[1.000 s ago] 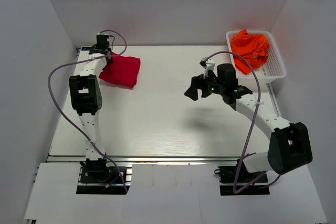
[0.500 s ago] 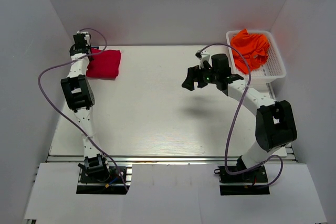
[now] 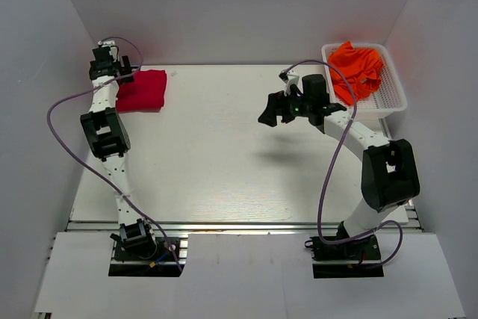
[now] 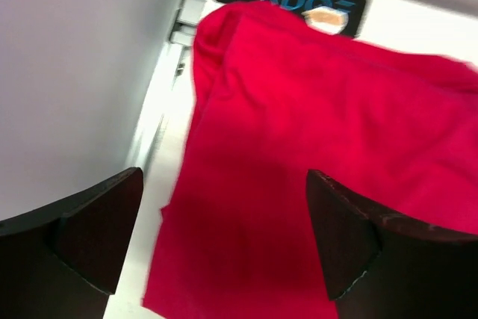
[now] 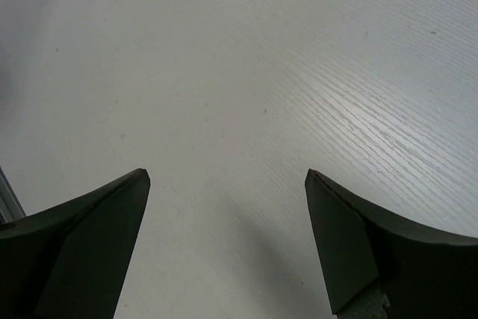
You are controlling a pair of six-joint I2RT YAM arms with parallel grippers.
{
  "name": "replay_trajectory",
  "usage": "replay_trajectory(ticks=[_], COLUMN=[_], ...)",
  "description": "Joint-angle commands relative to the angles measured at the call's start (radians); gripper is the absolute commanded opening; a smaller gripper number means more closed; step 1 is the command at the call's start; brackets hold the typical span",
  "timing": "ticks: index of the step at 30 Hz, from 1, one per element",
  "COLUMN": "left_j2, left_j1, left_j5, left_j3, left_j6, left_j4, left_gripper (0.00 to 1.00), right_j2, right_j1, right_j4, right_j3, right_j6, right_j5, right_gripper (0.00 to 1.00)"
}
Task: Fold and stack the t-shirts
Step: Put the neatly folded tshirt into the corner of the board with the left arm
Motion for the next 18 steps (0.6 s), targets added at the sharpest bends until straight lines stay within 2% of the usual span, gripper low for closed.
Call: replay_trajectory(ticks=[1,5,8,11,12,13,14,15,18], left_j2=[-0.209,-0.362,-0.447,-0.631,-0.694,-0.82,-0.879,-0.933,-1.107], left_j1=[-0.002,-0.056,-0.109,-0.2,-0.226,-0.252,-0.305,-0.332,-0.45], left_j5=[0.099,0.177,0.217,0.208,0.193,0.193,0.184,0.162,0.132], left_j3=[-0.024,-0.124,-0.228,-0.515,-0.719,-0.82,-0.91,-1.068,-1.291], left_j6=[-0.09,-0.119,-0.194,-0.237,-0.269,-0.286,-0.304,-0.329,-0.39], left_j4=[0.01,0.0,-0.036,0.06,0.115,0.227,0.264,0.295,0.34], left_gripper=[1.0,1.0,1.0,1.0,1.0,1.0,1.0,1.0,1.0], right_j2=[-0.064,-0.121,-0.139,-0.17,-0.179,-0.191,-0.234,-0.247,-0.332], right_j1=[-0.008,-0.009,-0.018,-0.034,-0.04,-0.043,-0.046,-0.053,-0.061], right_j4=[0.09,0.156,0.187,0.192,0.193,0.195,0.195,0.196,0.216], right_j3=[-0.017,-0.088,-0.139,-0.184,-0.213,-0.231,-0.26,-0.295,-0.387], right_j6=[0.027,0.062,0.125,0.168,0.171,0.176,0.174,0.184,0.205], right_j5=[-0.047,-0.05,-0.024,-0.029,-0.024,-0.012,0.013,0.036,0.135], right_gripper=[0.9,0.9,0.9,0.9,0.9,0.9,0.9,0.9,0.9])
